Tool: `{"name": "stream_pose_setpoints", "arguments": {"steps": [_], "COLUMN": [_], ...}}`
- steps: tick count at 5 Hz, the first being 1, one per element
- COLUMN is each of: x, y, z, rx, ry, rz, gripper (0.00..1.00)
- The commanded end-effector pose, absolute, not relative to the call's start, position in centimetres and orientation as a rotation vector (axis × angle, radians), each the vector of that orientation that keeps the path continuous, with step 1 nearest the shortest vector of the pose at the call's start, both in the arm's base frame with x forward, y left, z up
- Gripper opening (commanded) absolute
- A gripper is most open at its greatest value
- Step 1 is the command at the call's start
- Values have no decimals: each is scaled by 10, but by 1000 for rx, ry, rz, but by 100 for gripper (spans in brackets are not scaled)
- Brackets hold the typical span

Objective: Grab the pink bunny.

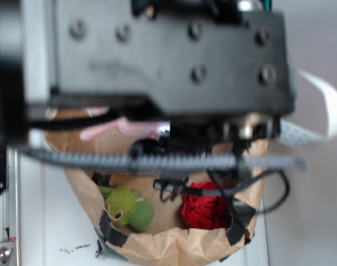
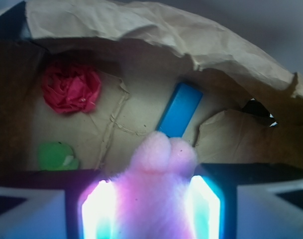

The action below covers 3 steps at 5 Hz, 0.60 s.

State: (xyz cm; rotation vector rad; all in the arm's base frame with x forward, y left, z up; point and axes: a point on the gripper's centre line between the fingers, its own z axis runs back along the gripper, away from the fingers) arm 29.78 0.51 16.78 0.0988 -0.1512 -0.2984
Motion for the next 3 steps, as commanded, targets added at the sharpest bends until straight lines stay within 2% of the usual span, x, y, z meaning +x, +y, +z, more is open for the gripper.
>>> {"name": "stream_pose_setpoints", "arguments": {"steps": [1,2,3], "x": [298,292,285], "y": [1,13,24], "z": [196,199,204], "rx": [105,148,127], "ry": [-219,-259,-240], "rz": [-213,-208,-216], "gripper": [0,0,0]}}
